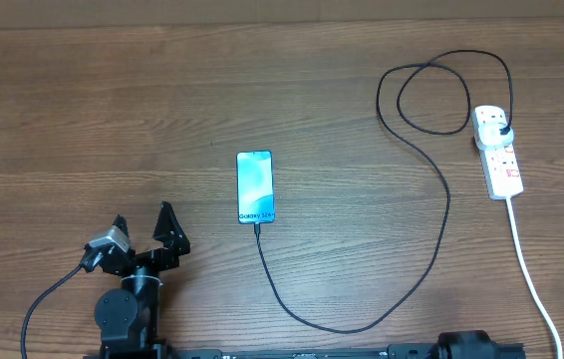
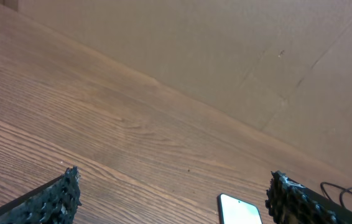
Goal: Plug charger to phone and switch on socket
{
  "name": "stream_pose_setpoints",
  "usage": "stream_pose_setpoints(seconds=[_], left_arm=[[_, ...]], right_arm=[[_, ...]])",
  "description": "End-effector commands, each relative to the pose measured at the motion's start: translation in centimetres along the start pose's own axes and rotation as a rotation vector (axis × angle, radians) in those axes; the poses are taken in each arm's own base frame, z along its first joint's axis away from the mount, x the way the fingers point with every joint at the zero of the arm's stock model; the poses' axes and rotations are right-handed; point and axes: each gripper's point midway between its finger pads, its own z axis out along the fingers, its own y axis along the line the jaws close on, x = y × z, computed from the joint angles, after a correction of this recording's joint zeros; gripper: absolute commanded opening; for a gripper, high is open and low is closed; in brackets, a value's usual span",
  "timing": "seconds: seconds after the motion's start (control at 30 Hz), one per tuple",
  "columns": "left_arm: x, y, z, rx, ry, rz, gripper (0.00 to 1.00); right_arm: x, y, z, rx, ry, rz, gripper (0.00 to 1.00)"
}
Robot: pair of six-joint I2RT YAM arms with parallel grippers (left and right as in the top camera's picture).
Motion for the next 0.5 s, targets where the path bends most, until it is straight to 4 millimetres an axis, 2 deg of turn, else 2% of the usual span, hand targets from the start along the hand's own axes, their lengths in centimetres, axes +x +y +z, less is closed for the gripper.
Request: stream_pose_setpoints(seconds=[0.0, 0.03, 0.13, 0.27, 0.37, 0.47], left_arm=[[0.1, -0.1, 0.0, 0.011, 0.002, 0.016, 1.0], [0.1, -0.1, 0.0, 0.012, 0.002, 0.016, 0.99], [0.1, -0.1, 0.0, 0.011, 0.002, 0.015, 1.0], [0.1, -0.1, 0.0, 0.011, 0.002, 0.015, 1.0], [0.1, -0.1, 0.0, 0.011, 0.002, 0.016, 1.0], [0.1, -0.1, 0.0, 0.011, 0.002, 0.015, 1.0]], right_arm=[[2.9, -1.5, 1.0, 0.026, 0.062, 0.024, 1.0], [3.9, -1.7, 1.2, 0.033, 0.085, 0.032, 1.0], [8.8, -2.9, 2.1, 0.07, 0.192, 0.133, 1.0], [16.6, -4.8, 2.6, 0.127, 0.336, 0.21, 1.0], [23.3, -6.4, 2.1, 0.169, 0.451, 0.221, 1.0], [28.5, -7.6, 1.3, 0.194, 0.524, 0.223, 1.0]])
